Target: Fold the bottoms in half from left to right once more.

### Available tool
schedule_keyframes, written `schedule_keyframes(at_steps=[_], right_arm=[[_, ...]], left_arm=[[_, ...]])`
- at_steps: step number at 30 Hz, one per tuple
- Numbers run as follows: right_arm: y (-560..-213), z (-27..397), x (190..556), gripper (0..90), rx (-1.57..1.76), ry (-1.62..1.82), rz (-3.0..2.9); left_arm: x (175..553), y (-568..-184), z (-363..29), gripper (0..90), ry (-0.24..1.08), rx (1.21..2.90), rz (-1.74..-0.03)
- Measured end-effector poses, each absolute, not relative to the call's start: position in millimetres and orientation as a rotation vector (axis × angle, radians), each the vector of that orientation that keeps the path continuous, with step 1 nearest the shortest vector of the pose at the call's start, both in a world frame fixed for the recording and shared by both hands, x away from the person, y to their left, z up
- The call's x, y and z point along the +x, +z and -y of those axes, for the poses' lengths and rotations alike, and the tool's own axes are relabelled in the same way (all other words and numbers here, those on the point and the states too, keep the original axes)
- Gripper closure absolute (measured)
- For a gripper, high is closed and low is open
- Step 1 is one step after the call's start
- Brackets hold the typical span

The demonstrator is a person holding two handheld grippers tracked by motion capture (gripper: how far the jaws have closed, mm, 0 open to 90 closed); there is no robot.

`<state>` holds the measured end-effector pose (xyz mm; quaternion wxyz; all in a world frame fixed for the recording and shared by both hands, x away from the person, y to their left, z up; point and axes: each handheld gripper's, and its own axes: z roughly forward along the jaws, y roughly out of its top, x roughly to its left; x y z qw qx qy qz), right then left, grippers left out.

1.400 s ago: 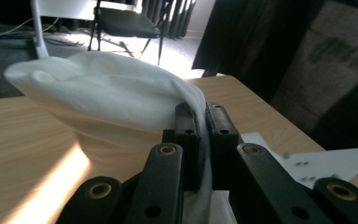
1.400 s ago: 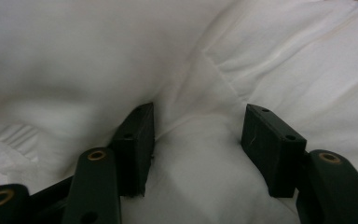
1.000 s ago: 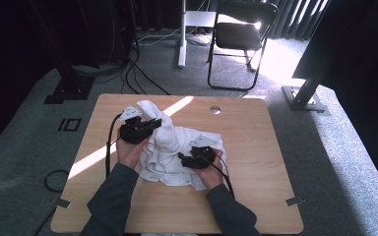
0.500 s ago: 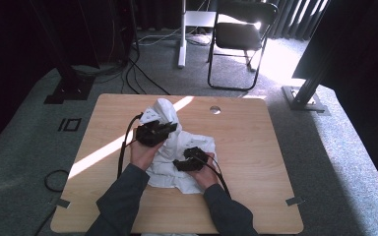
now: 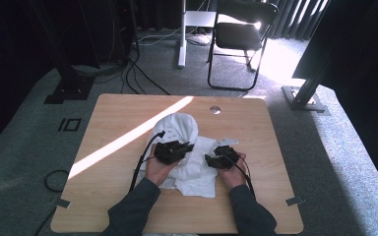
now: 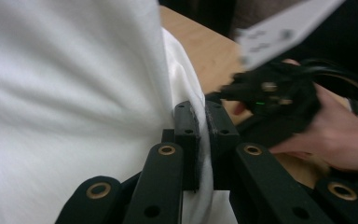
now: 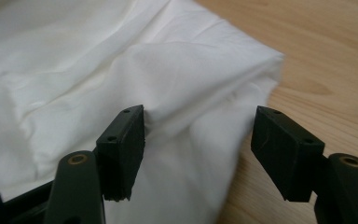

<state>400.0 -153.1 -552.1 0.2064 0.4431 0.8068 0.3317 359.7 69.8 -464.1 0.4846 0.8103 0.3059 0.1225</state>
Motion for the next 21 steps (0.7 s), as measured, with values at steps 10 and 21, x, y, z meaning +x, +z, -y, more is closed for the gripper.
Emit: schedule_keyframes(at_steps=[10,21], right_arm=[[-555.2,152.4,409.7,36.3,1.261,0.981,-2.263],[-506.6,200.0,391.4,37.2,1.326,1.179,-2.050]], left_arm=[[342.3,-509.3,-48.3,85.7,0.185,2.068,-0.686],[352.6,-539.4,-41.9,84.5,0.215,2.095,-0.732]])
